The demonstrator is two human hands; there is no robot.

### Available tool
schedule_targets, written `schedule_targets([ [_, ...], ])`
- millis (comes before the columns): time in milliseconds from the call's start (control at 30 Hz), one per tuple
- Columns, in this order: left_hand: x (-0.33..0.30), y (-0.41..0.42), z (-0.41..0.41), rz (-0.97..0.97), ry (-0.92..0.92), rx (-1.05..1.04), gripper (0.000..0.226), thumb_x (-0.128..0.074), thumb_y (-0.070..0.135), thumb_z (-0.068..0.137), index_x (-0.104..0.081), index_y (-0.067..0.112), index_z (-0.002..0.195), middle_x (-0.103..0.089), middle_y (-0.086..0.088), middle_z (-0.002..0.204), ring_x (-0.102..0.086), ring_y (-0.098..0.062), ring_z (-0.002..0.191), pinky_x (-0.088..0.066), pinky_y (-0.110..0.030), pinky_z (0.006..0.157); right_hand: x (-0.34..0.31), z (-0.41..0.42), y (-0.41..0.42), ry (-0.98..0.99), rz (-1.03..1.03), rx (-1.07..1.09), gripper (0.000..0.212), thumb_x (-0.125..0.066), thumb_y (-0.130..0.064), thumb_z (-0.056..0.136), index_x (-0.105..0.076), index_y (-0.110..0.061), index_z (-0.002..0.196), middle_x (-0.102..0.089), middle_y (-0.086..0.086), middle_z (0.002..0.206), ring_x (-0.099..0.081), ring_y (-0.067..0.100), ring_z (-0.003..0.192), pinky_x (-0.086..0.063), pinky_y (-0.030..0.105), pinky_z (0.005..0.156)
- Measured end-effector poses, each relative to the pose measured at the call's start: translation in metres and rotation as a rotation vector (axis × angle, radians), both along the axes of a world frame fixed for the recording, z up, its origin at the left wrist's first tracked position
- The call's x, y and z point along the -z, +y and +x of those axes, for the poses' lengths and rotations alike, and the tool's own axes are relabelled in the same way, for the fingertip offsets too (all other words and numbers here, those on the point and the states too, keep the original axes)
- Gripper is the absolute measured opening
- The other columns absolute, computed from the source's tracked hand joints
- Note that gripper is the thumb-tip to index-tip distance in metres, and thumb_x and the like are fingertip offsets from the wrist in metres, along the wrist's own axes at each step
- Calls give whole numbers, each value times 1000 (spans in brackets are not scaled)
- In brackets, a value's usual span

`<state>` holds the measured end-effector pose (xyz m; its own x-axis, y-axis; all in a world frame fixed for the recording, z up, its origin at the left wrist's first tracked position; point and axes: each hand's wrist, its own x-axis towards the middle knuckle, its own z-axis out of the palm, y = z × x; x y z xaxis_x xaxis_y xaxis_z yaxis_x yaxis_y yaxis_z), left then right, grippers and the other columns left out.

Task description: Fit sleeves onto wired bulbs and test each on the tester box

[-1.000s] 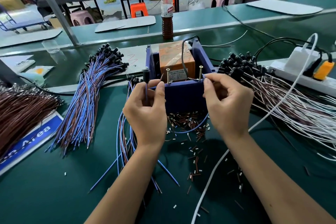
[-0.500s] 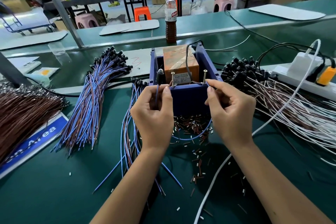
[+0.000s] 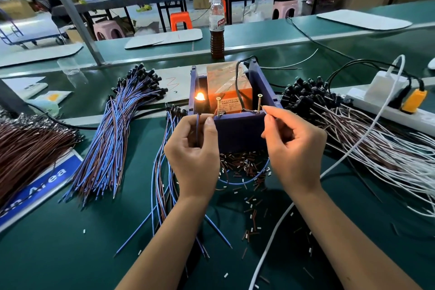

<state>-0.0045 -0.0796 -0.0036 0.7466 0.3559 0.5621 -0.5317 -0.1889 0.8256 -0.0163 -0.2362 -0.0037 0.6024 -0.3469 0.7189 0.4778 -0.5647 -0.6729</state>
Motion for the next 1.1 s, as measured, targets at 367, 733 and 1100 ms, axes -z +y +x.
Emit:
schedule_targets([
  [367,1,1,0,9,5,15,15,-65,17,98,-70,13,85,-62,-8,69,-57,-36,63,-51,-48,56,1,3,1,-17,14,2,17,-66,-8,99,-81,-8,107,-72,-7,73,-67,8,60,-54,29,55],
  [733,-20,18,-2,-190,139,307,27,-56,15,103,-75,11,85,-57,-2,62,-36,-10,46,-28,-21,44,3,-14,4,-84,-27,-209,9,-65,-6,100,-74,-5,100,-70,-2,71,-66,9,56,-50,27,50],
  [1100,-70,120,35,-684,838,940,37,-40,24,104,-64,3,85,-44,1,64,-16,-3,46,-25,-21,30,-21,-13,118,771,523,-967,44,-39,-45,112,-64,-8,105,-72,16,87,-59,22,50,-42,24,39],
])
